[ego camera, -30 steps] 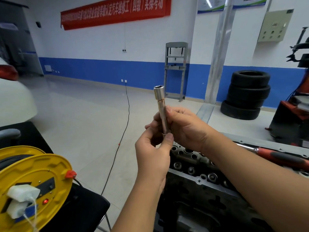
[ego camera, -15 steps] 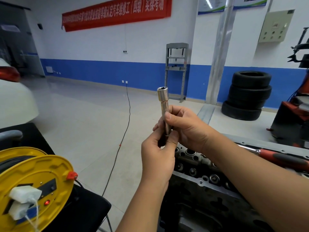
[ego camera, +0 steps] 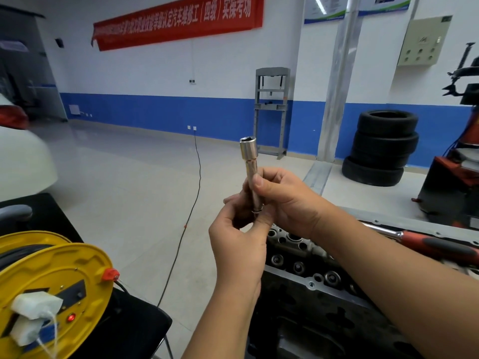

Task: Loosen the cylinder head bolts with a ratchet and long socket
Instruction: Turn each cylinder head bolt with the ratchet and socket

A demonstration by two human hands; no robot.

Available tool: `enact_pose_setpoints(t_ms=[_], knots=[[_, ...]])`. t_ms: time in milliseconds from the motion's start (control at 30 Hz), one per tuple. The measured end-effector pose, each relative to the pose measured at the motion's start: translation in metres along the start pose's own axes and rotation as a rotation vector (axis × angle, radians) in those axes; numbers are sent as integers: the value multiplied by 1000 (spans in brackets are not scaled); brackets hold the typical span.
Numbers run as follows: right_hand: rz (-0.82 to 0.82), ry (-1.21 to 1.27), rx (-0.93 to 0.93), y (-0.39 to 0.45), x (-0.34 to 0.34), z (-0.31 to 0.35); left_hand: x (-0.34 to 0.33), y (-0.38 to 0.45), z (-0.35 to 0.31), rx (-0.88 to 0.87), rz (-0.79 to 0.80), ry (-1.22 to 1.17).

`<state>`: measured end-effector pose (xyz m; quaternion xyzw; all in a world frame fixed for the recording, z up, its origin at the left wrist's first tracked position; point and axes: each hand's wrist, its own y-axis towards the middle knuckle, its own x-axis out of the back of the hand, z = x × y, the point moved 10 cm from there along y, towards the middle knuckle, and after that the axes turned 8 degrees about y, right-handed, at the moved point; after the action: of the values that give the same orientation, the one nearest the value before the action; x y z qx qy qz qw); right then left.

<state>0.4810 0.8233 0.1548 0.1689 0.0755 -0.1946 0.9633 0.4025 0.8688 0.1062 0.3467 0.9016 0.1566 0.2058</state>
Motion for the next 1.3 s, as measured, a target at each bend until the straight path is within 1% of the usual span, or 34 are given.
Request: enact_pose_setpoints(t_ms=[33, 167, 267, 333, 467, 633, 733, 833, 900, 1000, 1067, 1167, 1233, 1300], knots=[[8, 2, -3, 0, -1, -1, 0, 0, 2, 14, 3, -17], [-12, -50, -8, 2, 2, -2, -10, -3, 7, 82, 111, -101], [-35, -33, -10, 2, 4, -2, -6, -2, 8, 73, 67, -32], [-22, 11, -9, 0, 3, -1, -2, -1, 5, 49, 18, -1], [-4, -4, 4, 1, 2, 0, 1, -1, 0, -14, -33, 40], [37, -12, -10, 1, -4, -1, -4, 0, 6, -7, 12, 37], [13, -39, -8, 2, -1, -2, -7, -2, 8, 26, 49, -52], [-3, -57, -7, 2, 1, -2, 0, -1, 10, 42, 5, -24], [37, -50, -4, 2, -4, -3, 5, -1, 7, 19, -49, 32], [66, -56, -11, 2, -8, -5, 6, -2, 0, -3, -71, 68], [47, -63, -14, 1, -5, -5, 4, -2, 2, -3, -48, 52], [11, -76, 0, 1, 0, -3, -3, -2, 7, 40, 30, -34], [12, -58, 2, 1, -1, -1, -2, -2, 8, 41, 24, -3], [17, -15, -6, 1, -3, -2, 2, -2, 6, 34, -22, 34]])
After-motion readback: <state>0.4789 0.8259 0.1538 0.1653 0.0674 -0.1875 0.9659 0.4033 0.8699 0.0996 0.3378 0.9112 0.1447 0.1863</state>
